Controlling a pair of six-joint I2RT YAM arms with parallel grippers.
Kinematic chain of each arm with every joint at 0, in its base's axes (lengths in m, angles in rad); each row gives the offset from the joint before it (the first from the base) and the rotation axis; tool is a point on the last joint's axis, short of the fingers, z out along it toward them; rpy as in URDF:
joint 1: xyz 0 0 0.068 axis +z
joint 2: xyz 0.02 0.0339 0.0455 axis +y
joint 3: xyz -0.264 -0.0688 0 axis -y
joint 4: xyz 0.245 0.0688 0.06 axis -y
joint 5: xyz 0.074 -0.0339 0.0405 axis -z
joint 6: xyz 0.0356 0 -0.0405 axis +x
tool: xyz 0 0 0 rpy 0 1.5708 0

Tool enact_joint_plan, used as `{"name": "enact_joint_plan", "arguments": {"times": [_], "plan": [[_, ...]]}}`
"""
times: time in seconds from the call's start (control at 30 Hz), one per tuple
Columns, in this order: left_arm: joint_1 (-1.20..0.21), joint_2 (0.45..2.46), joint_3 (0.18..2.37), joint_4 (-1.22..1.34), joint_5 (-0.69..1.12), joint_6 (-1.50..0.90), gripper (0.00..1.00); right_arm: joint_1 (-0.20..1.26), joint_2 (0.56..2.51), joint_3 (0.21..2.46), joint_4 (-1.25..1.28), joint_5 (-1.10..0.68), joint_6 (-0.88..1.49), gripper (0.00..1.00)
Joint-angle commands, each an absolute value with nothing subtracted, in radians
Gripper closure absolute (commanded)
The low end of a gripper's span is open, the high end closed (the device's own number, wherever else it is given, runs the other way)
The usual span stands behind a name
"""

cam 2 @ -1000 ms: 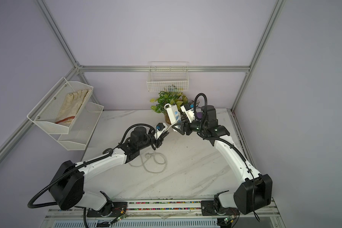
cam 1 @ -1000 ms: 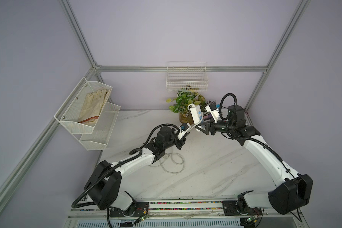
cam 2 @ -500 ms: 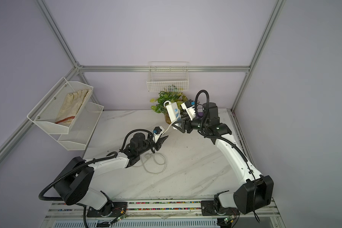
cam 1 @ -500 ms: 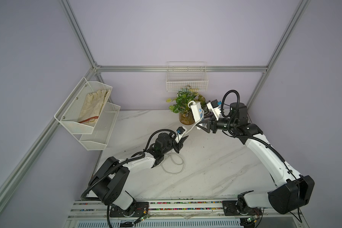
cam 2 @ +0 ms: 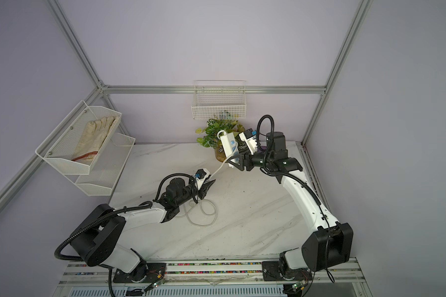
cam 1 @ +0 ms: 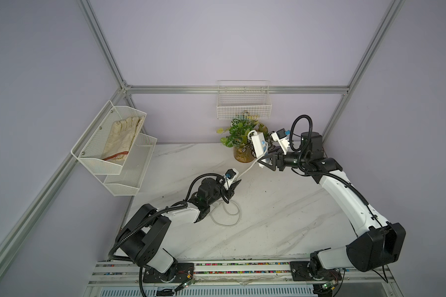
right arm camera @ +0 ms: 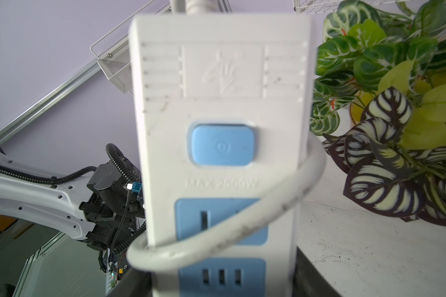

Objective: Wrap the cord around the power strip
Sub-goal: Wrap the power cord around the power strip.

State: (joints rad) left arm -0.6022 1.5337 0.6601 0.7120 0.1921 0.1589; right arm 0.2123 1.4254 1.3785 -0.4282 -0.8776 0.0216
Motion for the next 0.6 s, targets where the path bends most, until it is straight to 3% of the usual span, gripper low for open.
{"name": "enact_joint_plan", "arguments": {"times": [0.0, 0.3, 0.57], "plan": [[-0.598, 1.458, 0.634, 0.682, 0.215, 0.238, 0.69, 0.203, 1.432, 1.417, -0.425, -0.904, 0.008, 1.00], [-0.598, 1.470, 0.652, 0.659, 0.242, 0.302, 0.73, 0.198, 1.448, 1.432, -0.425, -0.921, 0.007, 1.00], [-0.598, 1.469, 0.647, 0.660, 0.245, 0.333, 0.90, 0.185, 1.449, 1.438, -0.426, -0.935, 0.006, 1.00]]}}
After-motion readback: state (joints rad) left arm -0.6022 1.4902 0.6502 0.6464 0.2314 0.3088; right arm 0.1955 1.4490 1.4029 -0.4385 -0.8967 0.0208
